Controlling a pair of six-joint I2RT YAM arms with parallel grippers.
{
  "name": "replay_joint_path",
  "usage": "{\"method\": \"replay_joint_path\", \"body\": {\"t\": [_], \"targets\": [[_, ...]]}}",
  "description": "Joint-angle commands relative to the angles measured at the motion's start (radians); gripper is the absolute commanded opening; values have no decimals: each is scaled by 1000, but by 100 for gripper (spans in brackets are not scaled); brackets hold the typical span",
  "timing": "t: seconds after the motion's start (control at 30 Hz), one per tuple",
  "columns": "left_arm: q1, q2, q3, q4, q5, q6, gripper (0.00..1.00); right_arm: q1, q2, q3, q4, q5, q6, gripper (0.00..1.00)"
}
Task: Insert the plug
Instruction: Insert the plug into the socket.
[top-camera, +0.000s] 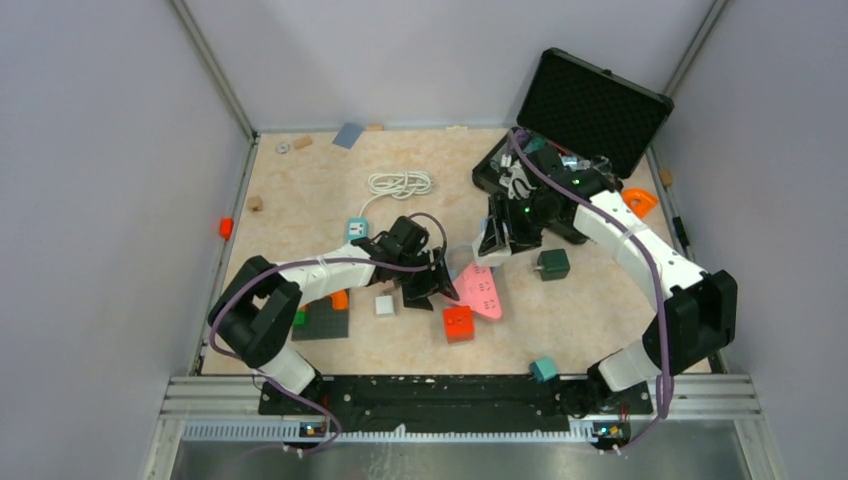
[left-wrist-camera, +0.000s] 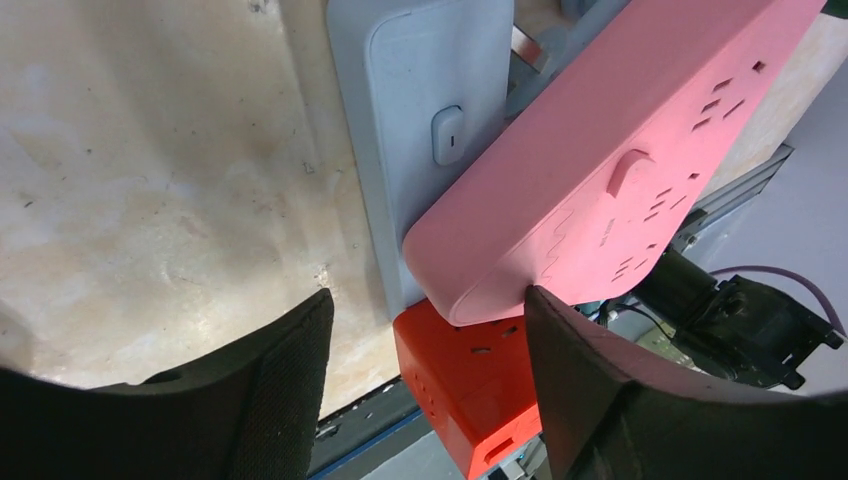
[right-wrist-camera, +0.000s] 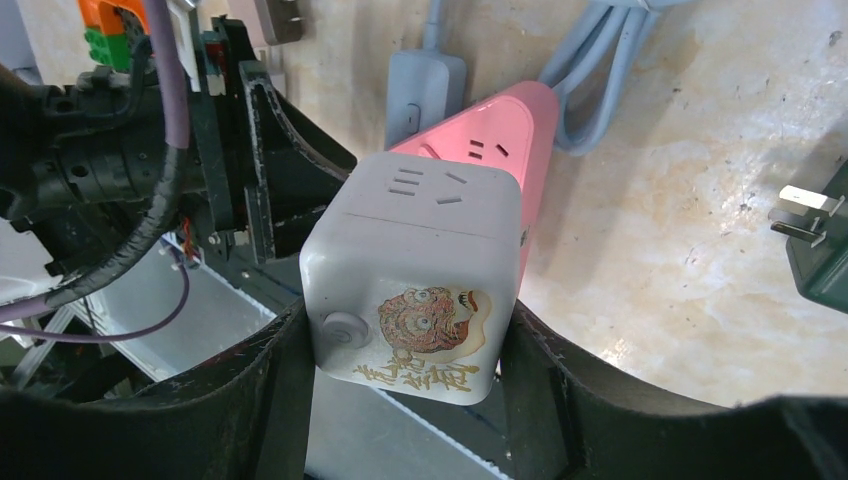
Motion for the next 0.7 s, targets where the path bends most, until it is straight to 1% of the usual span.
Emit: {"method": "replay_joint_path", "body": {"t": [0.0,0.07,0.27,0.43,0.67], "targets": [[1,31,0,-20,-19,-11,66,21,15,-1,31,29,5,0],[2,49,-6,-30,-26,-19,62,21,21,0,28,46,1,0],[2,63,-4,-64,-50,-20,61,27,39,6,22,82,-7,0],[2,65,-6,-60,-48,-20,56,48,53,12,26,97,4,0],[1,71,-11,-50,-42,-19,56,73,48,-18,50,141,46,0]]}}
